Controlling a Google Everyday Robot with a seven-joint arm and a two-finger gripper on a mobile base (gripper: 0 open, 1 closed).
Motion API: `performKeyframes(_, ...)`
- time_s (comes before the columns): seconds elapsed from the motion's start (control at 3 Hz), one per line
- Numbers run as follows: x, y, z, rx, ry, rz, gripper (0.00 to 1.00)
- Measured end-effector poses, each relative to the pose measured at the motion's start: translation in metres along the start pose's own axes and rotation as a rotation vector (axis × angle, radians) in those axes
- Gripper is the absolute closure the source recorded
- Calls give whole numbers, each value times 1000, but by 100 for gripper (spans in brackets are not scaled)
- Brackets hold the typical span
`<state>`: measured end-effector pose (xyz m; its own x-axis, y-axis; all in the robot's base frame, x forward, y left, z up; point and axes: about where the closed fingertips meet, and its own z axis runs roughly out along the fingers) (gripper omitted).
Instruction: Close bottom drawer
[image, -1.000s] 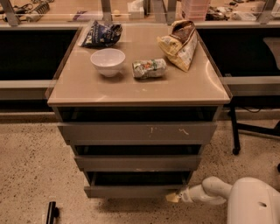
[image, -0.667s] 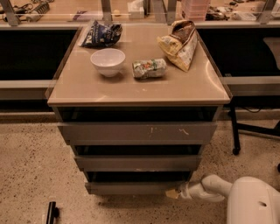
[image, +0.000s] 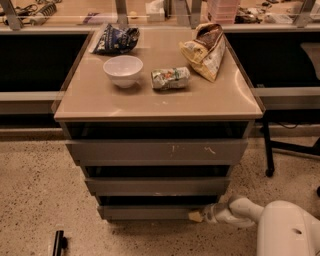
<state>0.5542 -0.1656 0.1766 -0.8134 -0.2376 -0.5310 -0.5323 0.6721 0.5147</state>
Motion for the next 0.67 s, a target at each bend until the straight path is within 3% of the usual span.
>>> performKeyframes(0.67, -20, -6, 9, 41, -12, -13, 100)
